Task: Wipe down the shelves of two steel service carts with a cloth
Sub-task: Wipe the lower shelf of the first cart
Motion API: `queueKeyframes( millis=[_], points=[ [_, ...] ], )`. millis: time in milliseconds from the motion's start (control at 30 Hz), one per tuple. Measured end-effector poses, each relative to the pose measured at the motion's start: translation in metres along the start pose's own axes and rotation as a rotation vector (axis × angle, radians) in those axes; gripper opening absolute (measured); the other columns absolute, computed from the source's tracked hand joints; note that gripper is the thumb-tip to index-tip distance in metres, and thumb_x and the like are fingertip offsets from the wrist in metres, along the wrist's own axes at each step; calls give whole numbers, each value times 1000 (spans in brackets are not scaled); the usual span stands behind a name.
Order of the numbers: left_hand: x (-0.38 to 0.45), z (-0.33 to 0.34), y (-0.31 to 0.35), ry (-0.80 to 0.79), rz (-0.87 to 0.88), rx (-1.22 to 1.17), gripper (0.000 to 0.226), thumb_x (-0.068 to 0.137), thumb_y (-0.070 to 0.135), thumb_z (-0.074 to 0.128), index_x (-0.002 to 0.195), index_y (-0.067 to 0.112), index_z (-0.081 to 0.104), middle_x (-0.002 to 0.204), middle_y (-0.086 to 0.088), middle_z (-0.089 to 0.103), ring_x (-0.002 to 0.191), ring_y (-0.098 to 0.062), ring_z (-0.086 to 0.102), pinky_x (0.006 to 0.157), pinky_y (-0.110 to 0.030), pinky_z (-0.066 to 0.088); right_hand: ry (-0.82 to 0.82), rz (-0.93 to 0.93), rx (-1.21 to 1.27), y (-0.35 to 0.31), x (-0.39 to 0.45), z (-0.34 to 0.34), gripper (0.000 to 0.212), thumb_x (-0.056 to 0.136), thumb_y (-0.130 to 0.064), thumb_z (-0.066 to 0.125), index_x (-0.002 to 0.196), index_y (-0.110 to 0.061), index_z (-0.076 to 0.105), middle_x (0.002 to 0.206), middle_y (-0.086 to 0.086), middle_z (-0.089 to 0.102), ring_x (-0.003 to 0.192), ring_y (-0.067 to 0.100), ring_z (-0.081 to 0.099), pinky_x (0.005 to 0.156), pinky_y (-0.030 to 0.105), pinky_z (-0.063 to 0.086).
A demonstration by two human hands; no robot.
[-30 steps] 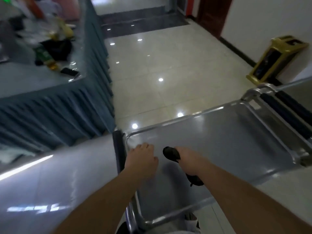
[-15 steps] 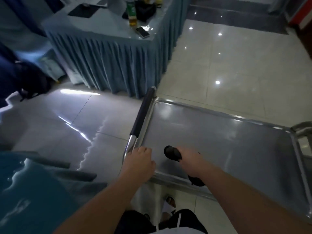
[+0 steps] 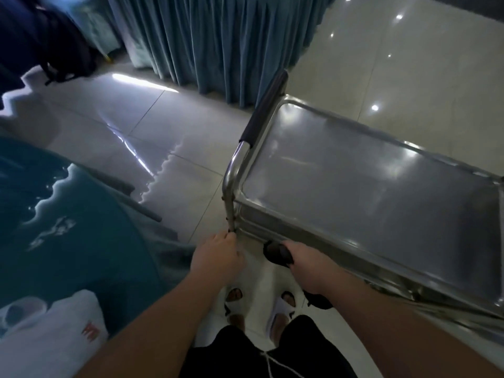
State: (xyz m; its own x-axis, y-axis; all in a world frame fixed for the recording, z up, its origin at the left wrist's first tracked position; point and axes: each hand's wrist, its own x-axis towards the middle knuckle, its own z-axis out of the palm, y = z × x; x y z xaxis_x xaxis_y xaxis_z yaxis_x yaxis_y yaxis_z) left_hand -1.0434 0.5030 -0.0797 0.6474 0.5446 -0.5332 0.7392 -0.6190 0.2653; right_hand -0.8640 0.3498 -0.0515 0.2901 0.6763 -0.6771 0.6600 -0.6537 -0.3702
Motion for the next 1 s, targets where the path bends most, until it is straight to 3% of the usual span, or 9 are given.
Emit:
queueKeyframes(
  millis=[233, 433, 567, 733, 833, 1000],
  points=[
    [-1, 38, -4, -7, -158, -21, 44, 106, 42, 42, 143, 20, 51, 142, -5, 56, 124, -25, 55, 103, -44, 49, -23, -20, 37, 38, 18, 41, 46, 103, -12, 49, 146, -29, 51, 139, 6, 61, 120, 29, 62, 100, 42, 52],
    [20, 80, 16, -19, -222, 16, 46, 107, 42, 42, 146, 19, 50, 145, -7, 54, 129, -28, 54, 105, -48, 47, 20, -48, 80, 76, 55, 65, 43, 104, -12, 49, 146, -20, 50, 139, 10, 60, 123, 32, 61, 101, 44, 51],
    [51, 112, 15, -31, -245, -71, 44, 105, 42, 44, 142, 19, 50, 140, -7, 57, 126, -28, 54, 101, -47, 47, 82, 13, 142, 92, 76, 97, 41, 104, -11, 49, 144, -20, 52, 132, 9, 63, 115, 29, 63, 93, 39, 52],
    [110, 152, -17, 64, -324, -232, 62, 101, 48, 52, 156, 23, 39, 150, -6, 54, 129, -30, 57, 104, -48, 49, 92, 59, 186, 100, 140, 141, 48, 106, -17, 47, 153, -27, 43, 119, 10, 65, 100, 32, 65, 87, 41, 56],
    [146, 175, -40, 110, -384, -313, 68, 100, 49, 60, 159, 28, 35, 152, -5, 55, 125, -28, 61, 105, -50, 53, 109, 60, 236, 106, 182, 153, 51, 106, -23, 49, 155, -33, 40, 144, 7, 57, 123, 33, 61, 100, 44, 51],
    [203, 193, -82, 226, -314, -243, 70, 100, 55, 61, 159, 28, 36, 153, -4, 55, 131, -31, 59, 107, -54, 53, 303, -92, 153, 110, 248, 154, 41, 103, -19, 54, 143, -25, 47, 136, 9, 60, 121, 34, 61, 96, 46, 53]
  ],
)
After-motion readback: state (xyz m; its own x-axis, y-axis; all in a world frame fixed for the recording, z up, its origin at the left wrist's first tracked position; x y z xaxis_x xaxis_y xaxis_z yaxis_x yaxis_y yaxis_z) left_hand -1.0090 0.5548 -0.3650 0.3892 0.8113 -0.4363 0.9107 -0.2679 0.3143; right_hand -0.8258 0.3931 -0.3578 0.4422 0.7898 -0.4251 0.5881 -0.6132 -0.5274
